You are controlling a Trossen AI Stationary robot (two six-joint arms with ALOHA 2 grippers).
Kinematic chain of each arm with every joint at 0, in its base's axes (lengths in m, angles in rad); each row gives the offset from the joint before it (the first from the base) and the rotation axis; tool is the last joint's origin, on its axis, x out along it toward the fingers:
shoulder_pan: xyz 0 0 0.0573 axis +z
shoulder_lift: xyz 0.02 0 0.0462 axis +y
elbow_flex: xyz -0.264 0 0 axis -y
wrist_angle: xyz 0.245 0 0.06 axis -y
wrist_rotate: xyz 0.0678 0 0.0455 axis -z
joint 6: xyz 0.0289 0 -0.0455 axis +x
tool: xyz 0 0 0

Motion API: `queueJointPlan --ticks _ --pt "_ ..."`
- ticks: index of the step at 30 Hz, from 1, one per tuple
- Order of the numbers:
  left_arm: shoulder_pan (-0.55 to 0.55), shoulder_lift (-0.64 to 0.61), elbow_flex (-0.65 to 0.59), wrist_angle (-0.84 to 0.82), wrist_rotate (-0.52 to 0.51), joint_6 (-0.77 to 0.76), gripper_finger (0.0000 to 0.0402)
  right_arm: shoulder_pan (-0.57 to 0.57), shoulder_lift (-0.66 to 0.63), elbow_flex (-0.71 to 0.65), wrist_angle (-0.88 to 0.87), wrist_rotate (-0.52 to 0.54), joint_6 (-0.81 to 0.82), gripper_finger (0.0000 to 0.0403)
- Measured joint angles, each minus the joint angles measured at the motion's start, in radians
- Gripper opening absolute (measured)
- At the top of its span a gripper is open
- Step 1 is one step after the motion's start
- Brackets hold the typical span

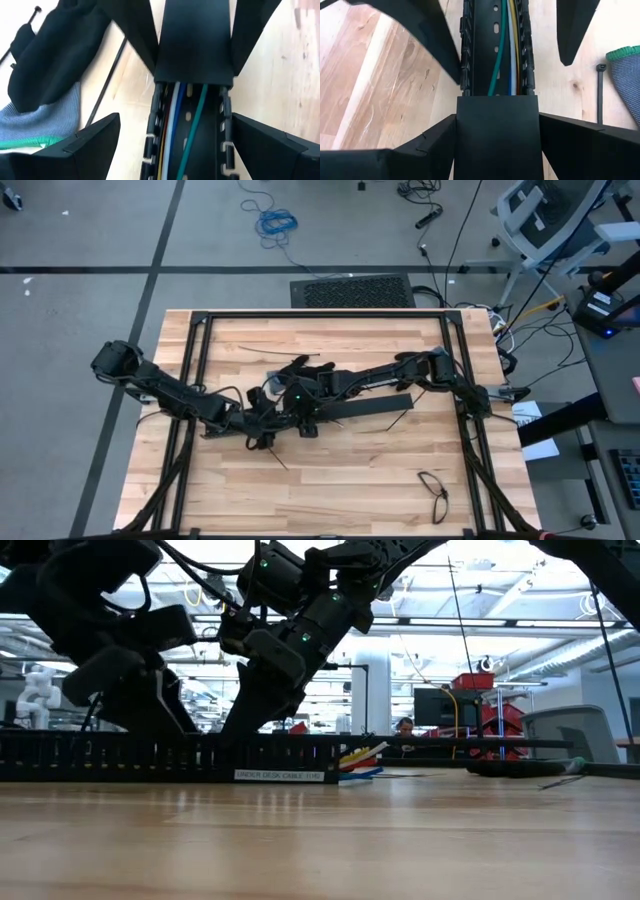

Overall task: Ziptie cables
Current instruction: Close the cable duct

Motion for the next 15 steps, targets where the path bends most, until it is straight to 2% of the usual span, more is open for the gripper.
queueJointPlan --ticks 15 --pt "-0.048 0.002 0.000 0.027 -0.023 -0.037 0.0363 -0.007 0.003 -0.002 -0.009 0.000 0.019 0.0243"
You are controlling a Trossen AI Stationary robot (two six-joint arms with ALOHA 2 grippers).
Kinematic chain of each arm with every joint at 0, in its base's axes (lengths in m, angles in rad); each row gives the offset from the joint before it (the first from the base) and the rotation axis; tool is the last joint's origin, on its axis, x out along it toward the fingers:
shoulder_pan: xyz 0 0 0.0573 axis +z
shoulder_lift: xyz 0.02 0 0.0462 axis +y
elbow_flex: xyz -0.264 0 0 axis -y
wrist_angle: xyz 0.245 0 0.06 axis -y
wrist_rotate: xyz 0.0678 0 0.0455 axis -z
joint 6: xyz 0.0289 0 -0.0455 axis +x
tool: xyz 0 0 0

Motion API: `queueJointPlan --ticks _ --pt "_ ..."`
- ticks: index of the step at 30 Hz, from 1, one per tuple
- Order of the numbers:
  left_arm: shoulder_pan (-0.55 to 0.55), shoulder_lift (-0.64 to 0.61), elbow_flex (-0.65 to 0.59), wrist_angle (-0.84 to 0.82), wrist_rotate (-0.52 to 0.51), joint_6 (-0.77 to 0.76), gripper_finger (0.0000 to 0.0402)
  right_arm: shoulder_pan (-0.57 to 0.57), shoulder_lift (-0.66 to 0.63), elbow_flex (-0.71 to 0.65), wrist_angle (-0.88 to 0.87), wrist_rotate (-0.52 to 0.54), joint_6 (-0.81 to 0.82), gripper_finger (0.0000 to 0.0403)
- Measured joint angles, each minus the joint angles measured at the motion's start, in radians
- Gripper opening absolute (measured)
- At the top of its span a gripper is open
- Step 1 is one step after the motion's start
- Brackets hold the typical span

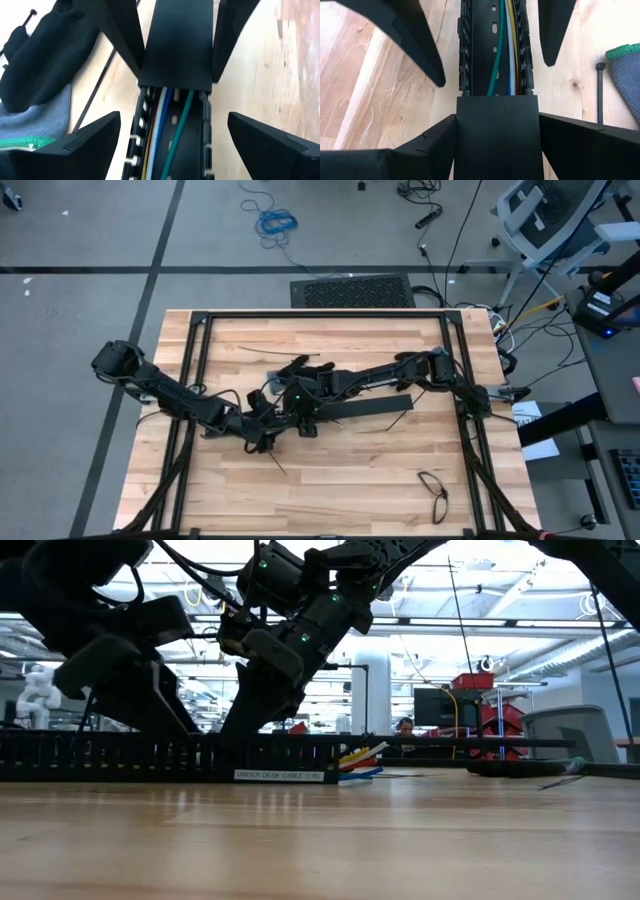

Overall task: Ziptie cables
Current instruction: Close the cable duct

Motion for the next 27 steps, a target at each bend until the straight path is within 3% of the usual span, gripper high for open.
queueJointPlan --ticks 13,27 --pt "0.002 0.083 0.000 0.118 -0.039 0.000 0.0301 0.000 0.000 0.000 0.001 0.002 0.001 0.0243" --pt "0.001 0.099 0.001 0.080 -0.041 0.007 0.0296 0.000 0.000 0.000 0.001 0.003 0.002 0.0243"
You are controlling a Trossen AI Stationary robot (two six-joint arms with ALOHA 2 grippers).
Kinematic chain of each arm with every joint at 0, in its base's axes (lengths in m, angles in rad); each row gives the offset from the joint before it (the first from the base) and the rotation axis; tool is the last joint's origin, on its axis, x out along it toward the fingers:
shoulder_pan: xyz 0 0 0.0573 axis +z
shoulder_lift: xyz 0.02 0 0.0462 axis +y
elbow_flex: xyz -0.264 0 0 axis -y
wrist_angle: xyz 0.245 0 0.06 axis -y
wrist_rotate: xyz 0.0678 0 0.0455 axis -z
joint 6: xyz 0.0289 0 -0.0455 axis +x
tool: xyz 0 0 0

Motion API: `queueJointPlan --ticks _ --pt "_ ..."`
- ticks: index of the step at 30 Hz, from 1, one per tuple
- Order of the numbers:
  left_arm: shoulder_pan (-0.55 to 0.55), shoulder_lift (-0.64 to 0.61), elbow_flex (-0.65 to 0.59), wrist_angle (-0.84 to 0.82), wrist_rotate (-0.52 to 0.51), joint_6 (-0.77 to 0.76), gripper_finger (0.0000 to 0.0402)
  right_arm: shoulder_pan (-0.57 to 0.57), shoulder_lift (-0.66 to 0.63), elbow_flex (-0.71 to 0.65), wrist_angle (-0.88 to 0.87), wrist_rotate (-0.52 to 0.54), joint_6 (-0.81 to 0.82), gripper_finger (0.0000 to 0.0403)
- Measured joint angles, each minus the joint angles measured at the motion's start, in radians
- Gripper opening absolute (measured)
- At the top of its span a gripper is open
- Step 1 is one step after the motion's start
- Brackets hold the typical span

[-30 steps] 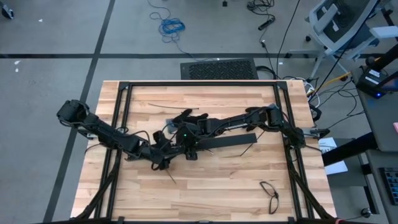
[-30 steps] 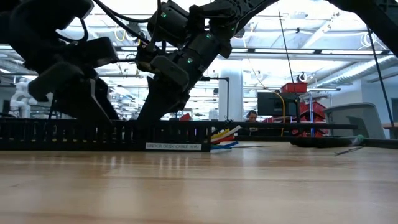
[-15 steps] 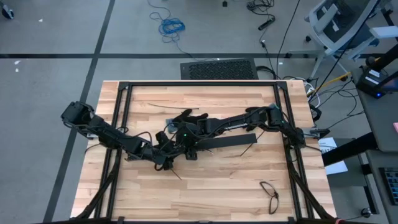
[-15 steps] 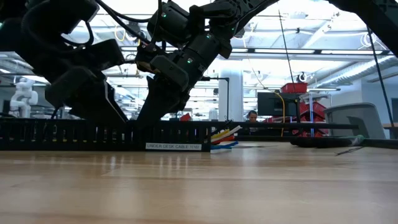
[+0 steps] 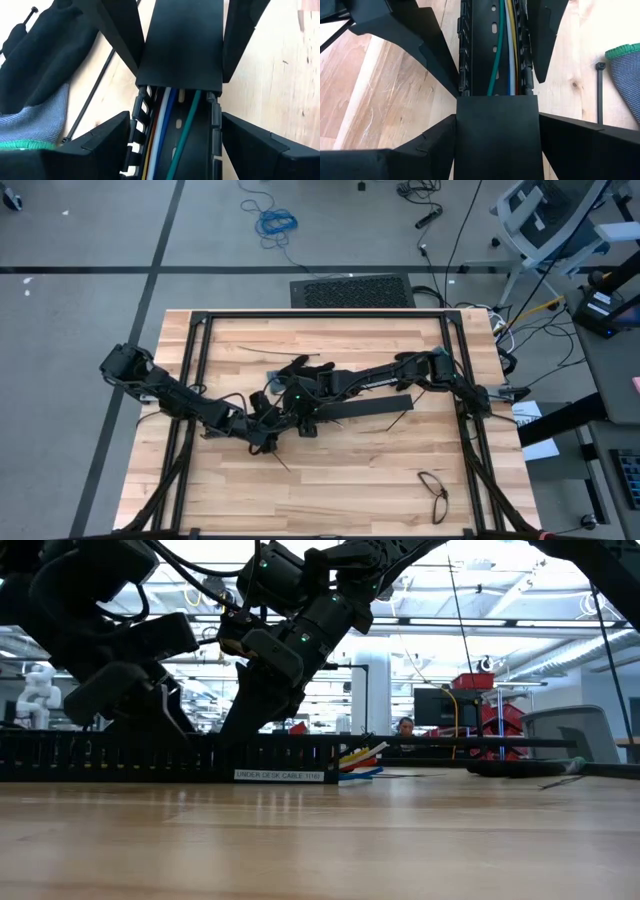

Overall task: Ziptie cables
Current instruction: Close the cable duct

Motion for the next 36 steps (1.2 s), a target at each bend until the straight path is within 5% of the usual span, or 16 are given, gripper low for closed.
queueJointPlan --ticks 16,36 --pt "0.000 0.000 0.000 0.003 -0.005 0.036 0.0251 0.000 0.000 0.000 0.000 0.000 0.000 0.0243" --pt "0.001 0.000 -0.001 0.006 -0.013 0.040 0.0248 0.012 0.007 -0.004 0.137 -0.023 -0.006 0.0243"
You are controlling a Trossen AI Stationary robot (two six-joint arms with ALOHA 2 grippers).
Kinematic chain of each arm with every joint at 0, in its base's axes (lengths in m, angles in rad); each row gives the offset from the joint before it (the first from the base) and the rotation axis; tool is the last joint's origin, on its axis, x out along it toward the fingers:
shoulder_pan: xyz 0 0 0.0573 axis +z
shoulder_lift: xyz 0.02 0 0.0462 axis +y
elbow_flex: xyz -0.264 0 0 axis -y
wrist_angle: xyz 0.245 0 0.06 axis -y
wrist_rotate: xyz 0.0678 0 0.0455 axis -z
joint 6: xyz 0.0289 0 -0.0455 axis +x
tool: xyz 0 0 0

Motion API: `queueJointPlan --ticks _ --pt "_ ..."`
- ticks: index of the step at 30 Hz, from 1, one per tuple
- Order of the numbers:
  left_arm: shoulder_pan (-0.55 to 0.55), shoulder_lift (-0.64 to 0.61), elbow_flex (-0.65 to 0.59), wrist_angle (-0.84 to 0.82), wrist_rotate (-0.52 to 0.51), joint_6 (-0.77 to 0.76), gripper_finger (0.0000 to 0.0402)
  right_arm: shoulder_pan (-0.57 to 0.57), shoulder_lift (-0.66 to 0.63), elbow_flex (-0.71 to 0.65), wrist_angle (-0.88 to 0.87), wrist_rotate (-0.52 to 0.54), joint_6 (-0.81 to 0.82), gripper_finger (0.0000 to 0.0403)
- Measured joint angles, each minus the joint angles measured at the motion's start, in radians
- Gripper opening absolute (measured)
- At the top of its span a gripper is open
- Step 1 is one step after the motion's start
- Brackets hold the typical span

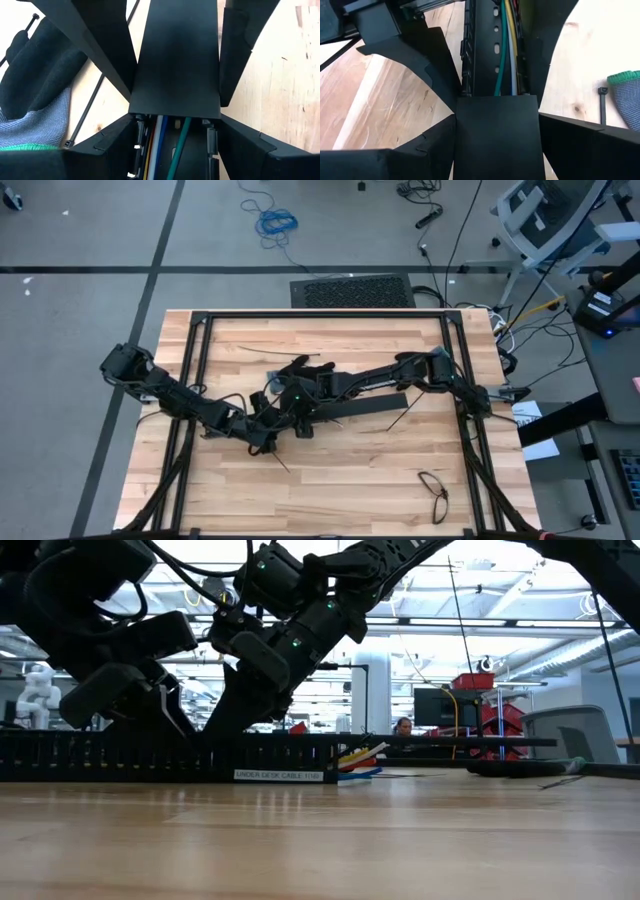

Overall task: Ziptie cables
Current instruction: Close the cable duct

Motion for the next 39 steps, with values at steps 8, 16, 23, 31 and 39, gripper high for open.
queueJointPlan --ticks 8,16,23,31,39 --pt "0.000 0.000 0.000 0.001 0.001 0.020 0.0248 0.004 0.000 0.000 0.001 -0.002 -0.020 0.0243" --pt "0.000 0.000 0.000 -0.004 0.002 0.029 0.0248 0.005 0.000 0.000 0.017 -0.007 -0.023 0.0243" --pt "0.000 -0.001 0.000 -0.007 0.006 0.028 0.0248 0.005 0.000 0.002 0.003 -0.006 -0.028 0.0243" --pt "0.000 -0.006 0.000 -0.010 0.008 0.028 0.0248 0.005 -0.001 0.003 -0.004 -0.007 -0.029 0.0243" --pt "0.005 -0.006 0.000 -0.008 -0.048 0.083 0.0248 0.005 -0.003 0.004 -0.007 0.006 -0.049 0.0243"
